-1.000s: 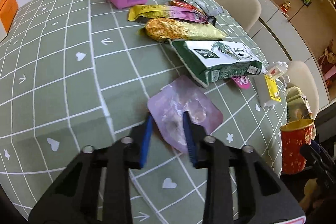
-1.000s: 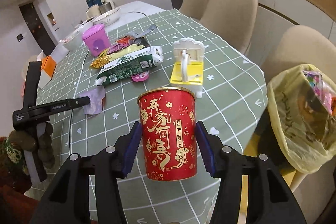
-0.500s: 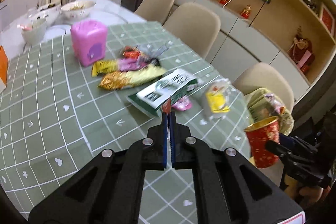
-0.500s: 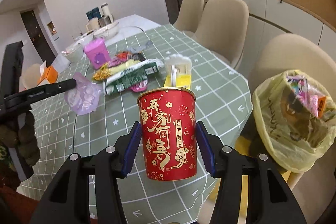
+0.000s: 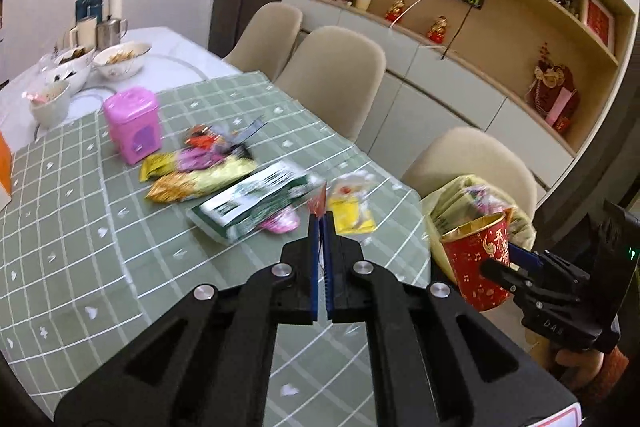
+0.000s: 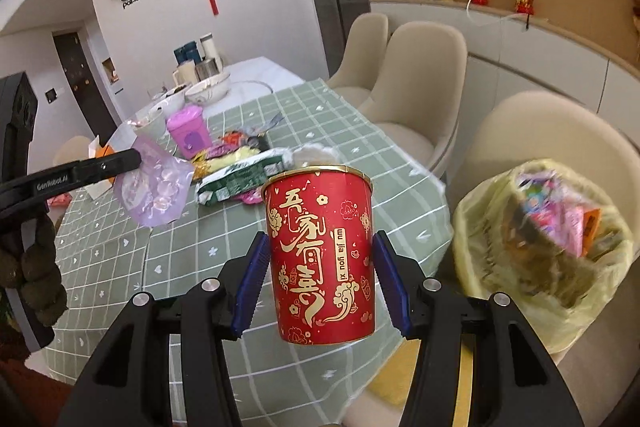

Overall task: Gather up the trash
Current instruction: 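Grasp a small red wrapper with the left tool while the right tool carries the cup toward the bin, then carry the wrapper and cup over the bin and open both tools to drop them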

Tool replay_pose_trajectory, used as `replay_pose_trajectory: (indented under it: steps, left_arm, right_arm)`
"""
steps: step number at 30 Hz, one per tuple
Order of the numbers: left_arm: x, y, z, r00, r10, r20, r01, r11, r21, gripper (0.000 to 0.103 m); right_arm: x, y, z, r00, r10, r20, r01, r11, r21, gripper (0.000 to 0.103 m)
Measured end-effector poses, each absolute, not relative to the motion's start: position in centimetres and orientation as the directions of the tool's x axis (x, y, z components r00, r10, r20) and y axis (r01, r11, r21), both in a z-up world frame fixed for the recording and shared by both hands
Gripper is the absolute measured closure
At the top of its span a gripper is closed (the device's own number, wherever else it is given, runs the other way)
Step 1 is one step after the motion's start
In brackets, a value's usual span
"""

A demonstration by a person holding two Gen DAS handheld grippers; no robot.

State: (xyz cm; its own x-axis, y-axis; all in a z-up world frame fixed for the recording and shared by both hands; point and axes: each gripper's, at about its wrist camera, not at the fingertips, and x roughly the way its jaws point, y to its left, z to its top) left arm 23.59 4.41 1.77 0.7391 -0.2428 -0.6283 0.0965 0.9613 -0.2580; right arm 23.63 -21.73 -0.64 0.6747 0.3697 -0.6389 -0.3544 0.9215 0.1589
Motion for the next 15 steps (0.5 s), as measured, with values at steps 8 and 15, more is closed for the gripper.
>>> replay_pose_trajectory:
  steps: [8, 15]
  left_arm:
    - [25.9, -2.5, 5.4, 0.763, -0.346, -0.546, 0.218, 0.933, -0.287, 0.101]
    - [28.9, -11.0, 6.7, 0.735, -0.458, -0.500, 0.350, 0.888, -0.300, 0.101]
  right_arm:
    - [24.7, -28.7, 2.5, 0.771, 0.297, -0.563, -0.296, 0.950, 0.096, 0.053]
    - [25.2, -35.4, 3.5, 0.824, 0.217, -0.524, -0.225, 0.973, 0.048, 0.053]
